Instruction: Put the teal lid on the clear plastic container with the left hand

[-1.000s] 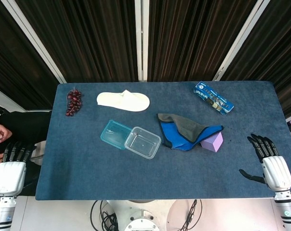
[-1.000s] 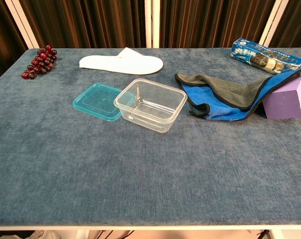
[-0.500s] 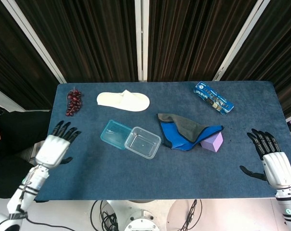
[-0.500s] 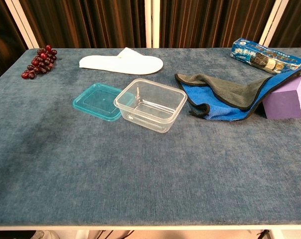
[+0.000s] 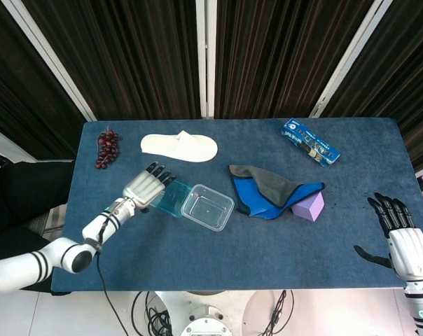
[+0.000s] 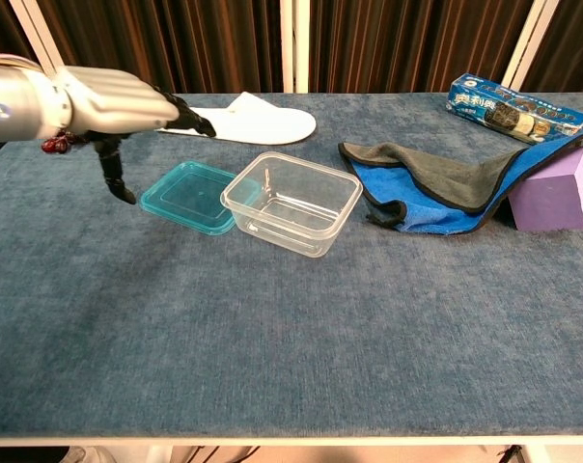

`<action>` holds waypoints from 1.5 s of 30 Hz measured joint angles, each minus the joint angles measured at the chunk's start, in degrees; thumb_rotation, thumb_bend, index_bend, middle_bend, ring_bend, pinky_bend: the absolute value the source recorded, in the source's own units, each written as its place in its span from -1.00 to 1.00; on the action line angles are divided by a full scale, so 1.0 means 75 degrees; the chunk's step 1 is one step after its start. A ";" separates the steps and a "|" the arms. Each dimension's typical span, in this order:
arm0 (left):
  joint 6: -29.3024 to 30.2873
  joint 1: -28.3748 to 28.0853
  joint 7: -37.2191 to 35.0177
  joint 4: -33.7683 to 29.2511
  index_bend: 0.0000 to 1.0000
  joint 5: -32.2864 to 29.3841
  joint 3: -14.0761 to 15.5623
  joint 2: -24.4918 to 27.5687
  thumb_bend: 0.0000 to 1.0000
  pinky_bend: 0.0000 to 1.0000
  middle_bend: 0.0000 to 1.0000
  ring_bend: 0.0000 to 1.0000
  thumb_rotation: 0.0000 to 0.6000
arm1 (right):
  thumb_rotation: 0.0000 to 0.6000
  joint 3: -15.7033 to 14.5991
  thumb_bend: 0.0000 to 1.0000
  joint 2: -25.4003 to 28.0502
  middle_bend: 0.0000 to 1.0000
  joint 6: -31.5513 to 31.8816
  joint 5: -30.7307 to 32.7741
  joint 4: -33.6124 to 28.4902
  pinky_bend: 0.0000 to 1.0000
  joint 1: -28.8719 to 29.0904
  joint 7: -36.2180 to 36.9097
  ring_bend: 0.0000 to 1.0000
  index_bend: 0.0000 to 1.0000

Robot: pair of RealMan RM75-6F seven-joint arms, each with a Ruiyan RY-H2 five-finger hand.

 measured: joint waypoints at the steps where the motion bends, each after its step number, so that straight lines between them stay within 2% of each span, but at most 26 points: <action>1: -0.0087 -0.0126 0.0067 0.0172 -0.87 -0.0130 0.0046 -0.0123 -0.92 -1.00 -0.88 -1.00 1.00 | 1.00 0.0000 -0.88 -0.0009 -0.96 0.0019 0.0011 0.0005 -1.00 -0.0020 0.0000 -1.00 -1.00; 7: -0.0439 -0.0653 0.0220 0.0863 -0.87 -0.0617 0.0506 -0.0607 -0.92 -1.00 -0.88 -1.00 1.00 | 1.00 -0.0008 -0.88 -0.0066 -0.96 -0.0018 0.0062 0.0008 -1.00 -0.0046 -0.0026 -1.00 -1.00; 21: -0.0693 -0.1168 -0.0303 0.1556 -0.86 -0.0919 0.0830 -0.0941 -0.92 -1.00 -0.88 -1.00 1.00 | 1.00 0.0024 -0.88 -0.0083 -0.96 -0.0191 0.0180 -0.0048 -1.00 -0.0002 -0.0142 -1.00 -1.00; 26: -0.0701 -0.1330 -0.0344 0.1815 -0.71 -0.1133 0.1044 -0.1146 -0.92 -1.00 -0.88 -1.00 1.00 | 1.00 0.0027 -0.88 -0.0103 -0.96 -0.0212 0.0228 -0.0004 -1.00 -0.0023 -0.0092 -1.00 -1.00; 30: -0.0590 -0.1361 -0.0424 0.1849 -0.50 -0.1157 0.1108 -0.1220 -0.81 -1.00 -0.86 -1.00 1.00 | 1.00 0.0036 -0.88 -0.0109 -0.96 -0.0232 0.0239 0.0007 -1.00 -0.0018 -0.0076 -1.00 -1.00; 33: -0.0549 -0.1371 -0.0544 0.1867 -0.43 -0.1126 0.1136 -0.1251 -0.73 -1.00 -0.79 -1.00 1.00 | 1.00 0.0040 -0.88 -0.0110 -0.96 -0.0248 0.0242 0.0009 -1.00 -0.0011 -0.0074 -1.00 -1.00; 39: -0.0319 -0.1358 -0.0705 0.1674 -0.40 -0.0959 0.1143 -0.1102 -0.69 -1.00 -0.76 -1.00 1.00 | 1.00 0.0043 -0.88 -0.0114 -0.96 -0.0216 0.0230 0.0019 -1.00 -0.0031 -0.0055 -1.00 -1.00; 45: 0.0002 -0.1334 -0.0735 0.1119 -0.40 -0.0898 0.1123 -0.0675 -0.69 -1.00 -0.76 -1.00 1.00 | 1.00 0.0044 -0.88 -0.0125 -0.96 -0.0194 0.0193 0.0046 -1.00 -0.0034 -0.0032 -1.00 -1.00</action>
